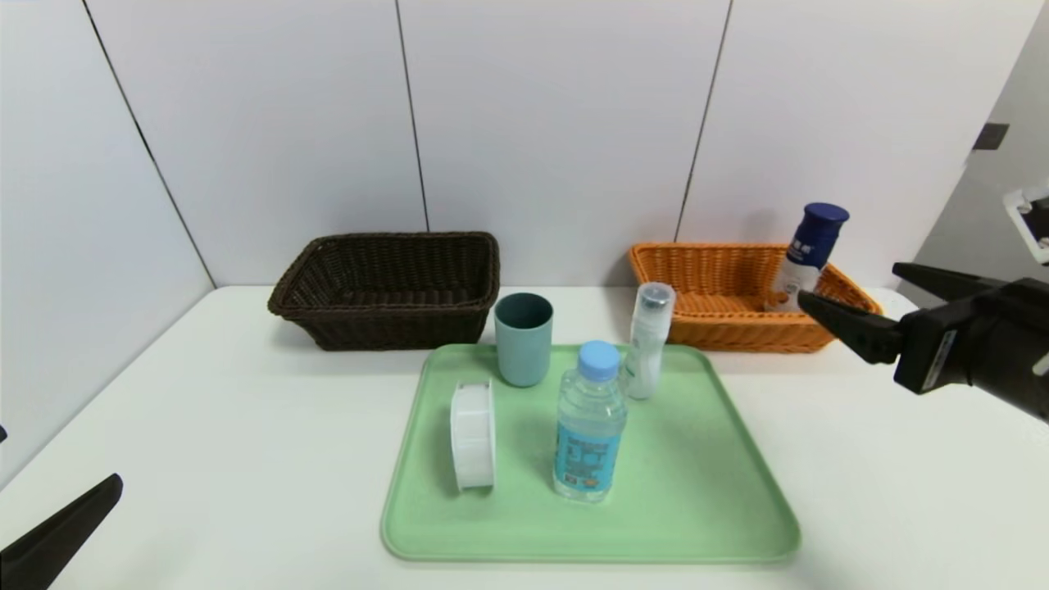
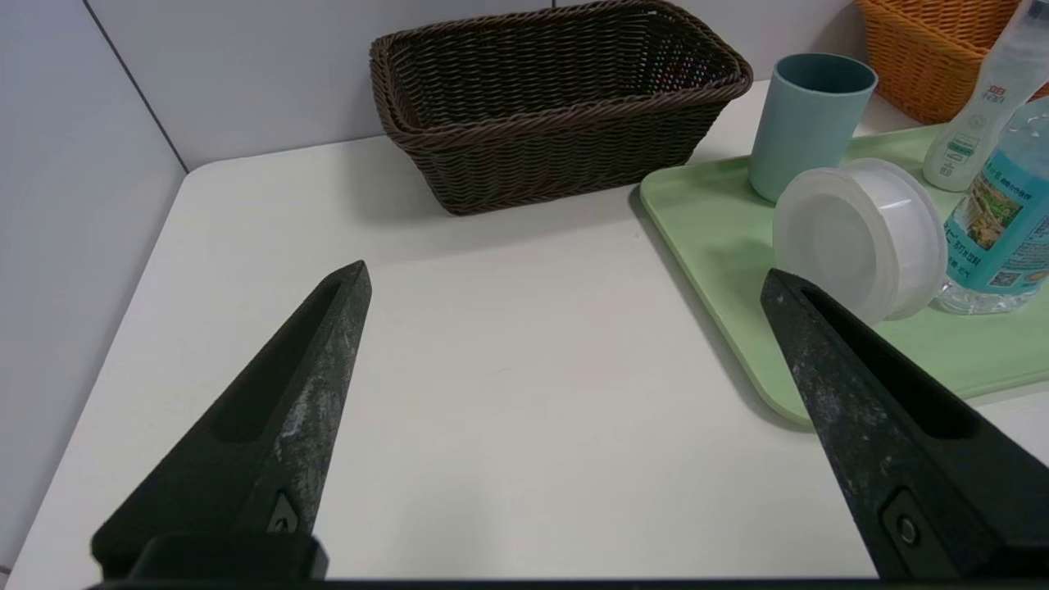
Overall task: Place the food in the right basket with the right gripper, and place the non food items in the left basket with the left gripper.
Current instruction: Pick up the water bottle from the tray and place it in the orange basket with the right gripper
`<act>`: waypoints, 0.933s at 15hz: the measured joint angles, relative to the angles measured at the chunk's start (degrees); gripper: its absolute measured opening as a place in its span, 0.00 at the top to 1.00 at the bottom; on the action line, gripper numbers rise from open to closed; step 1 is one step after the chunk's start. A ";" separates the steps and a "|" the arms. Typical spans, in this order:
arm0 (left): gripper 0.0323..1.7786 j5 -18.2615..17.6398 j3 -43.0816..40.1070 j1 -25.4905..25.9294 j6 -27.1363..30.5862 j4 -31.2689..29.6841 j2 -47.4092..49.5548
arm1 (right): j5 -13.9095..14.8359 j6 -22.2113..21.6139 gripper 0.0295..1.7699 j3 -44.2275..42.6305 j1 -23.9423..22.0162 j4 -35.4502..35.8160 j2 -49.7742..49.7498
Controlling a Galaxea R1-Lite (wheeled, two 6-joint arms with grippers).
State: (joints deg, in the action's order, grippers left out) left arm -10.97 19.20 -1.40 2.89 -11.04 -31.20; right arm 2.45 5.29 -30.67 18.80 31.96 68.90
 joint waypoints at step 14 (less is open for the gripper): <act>0.05 -0.05 -0.32 0.00 -0.06 -0.04 0.94 | -20.92 3.89 0.04 11.19 15.40 0.34 -2.50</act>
State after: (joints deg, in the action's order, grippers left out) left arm -11.02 18.88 -1.40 2.83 -11.08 -30.26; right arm -18.47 9.18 -19.48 34.19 32.31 66.40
